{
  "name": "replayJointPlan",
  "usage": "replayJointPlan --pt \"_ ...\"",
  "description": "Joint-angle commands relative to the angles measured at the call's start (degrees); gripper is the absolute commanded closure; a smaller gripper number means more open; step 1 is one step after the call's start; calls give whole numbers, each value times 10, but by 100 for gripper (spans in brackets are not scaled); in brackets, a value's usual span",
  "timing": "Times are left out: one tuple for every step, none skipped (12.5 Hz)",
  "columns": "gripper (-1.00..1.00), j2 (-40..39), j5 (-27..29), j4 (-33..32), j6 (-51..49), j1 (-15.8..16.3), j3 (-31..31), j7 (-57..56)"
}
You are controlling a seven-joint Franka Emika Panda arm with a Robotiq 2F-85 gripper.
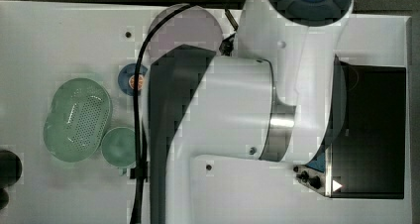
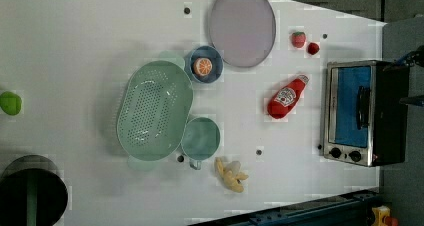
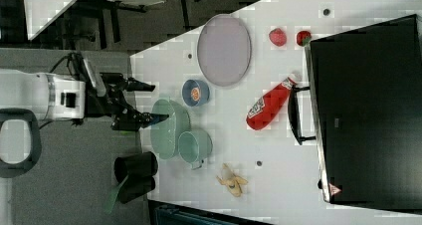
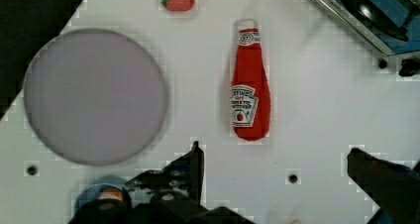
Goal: Pick Ketchup from oven and place it on table.
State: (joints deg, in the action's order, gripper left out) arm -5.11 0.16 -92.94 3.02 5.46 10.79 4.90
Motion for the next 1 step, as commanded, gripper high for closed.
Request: replayJointPlan --pt "-100 12 5 10 -3 15 -7 22"
